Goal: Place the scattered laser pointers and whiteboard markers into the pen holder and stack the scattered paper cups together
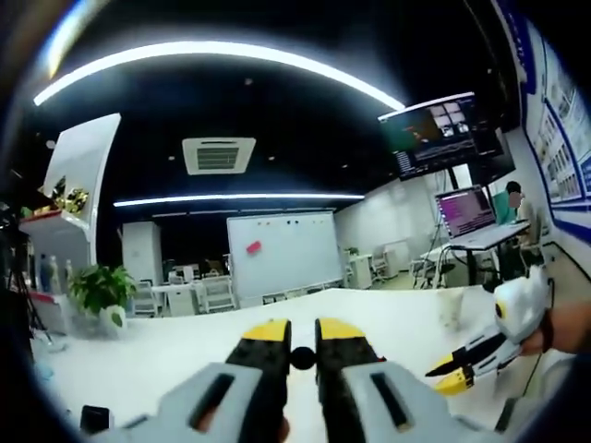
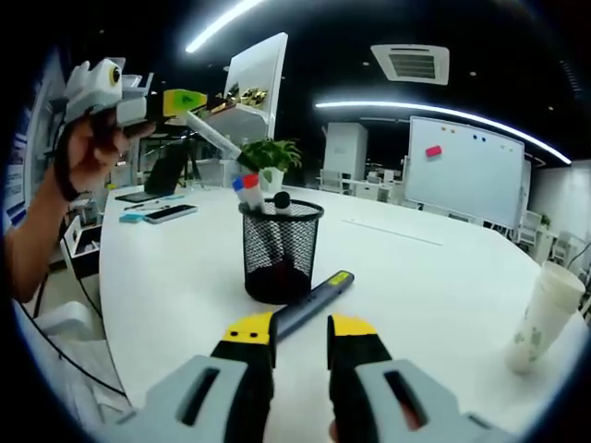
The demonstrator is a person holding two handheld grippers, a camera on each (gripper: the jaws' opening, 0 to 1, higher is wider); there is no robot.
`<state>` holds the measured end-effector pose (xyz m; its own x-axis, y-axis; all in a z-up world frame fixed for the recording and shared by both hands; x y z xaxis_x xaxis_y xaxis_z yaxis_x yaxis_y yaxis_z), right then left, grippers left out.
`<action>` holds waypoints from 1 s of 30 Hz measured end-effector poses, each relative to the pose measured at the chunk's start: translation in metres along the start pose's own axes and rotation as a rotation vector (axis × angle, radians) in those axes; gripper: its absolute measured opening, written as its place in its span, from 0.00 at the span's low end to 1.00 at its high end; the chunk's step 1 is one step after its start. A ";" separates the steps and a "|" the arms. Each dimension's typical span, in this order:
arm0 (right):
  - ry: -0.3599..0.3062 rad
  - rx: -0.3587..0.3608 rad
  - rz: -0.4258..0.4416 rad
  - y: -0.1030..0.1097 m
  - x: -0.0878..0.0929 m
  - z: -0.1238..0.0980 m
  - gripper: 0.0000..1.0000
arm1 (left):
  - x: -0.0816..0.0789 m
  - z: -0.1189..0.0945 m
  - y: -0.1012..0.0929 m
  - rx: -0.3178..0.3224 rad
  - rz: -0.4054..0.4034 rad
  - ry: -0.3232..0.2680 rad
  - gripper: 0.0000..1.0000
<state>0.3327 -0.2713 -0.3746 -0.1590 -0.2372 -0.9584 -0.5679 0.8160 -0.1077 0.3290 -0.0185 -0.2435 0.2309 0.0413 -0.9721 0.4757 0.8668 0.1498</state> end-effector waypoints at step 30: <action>0.003 0.000 -0.009 -0.002 -0.002 -0.002 0.22 | 0.000 0.018 -0.014 0.070 0.008 0.032 0.11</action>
<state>0.3330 -0.2736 -0.3715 -0.1562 -0.2456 -0.9567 -0.5695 0.8138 -0.1160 0.3370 -0.0398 -0.2422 0.2088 0.0649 -0.9758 0.5325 0.8294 0.1691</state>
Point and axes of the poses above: the point that each gripper's makers call its tool centre point, and the gripper's own axes: z roughly forward along the fingers, y roughly to its left, x roughly out of its underside, the point moved 10 cm from there along -z, roughly backward along the fingers, and after that the axes turned 1 degree about -x, right-handed, at the moved point
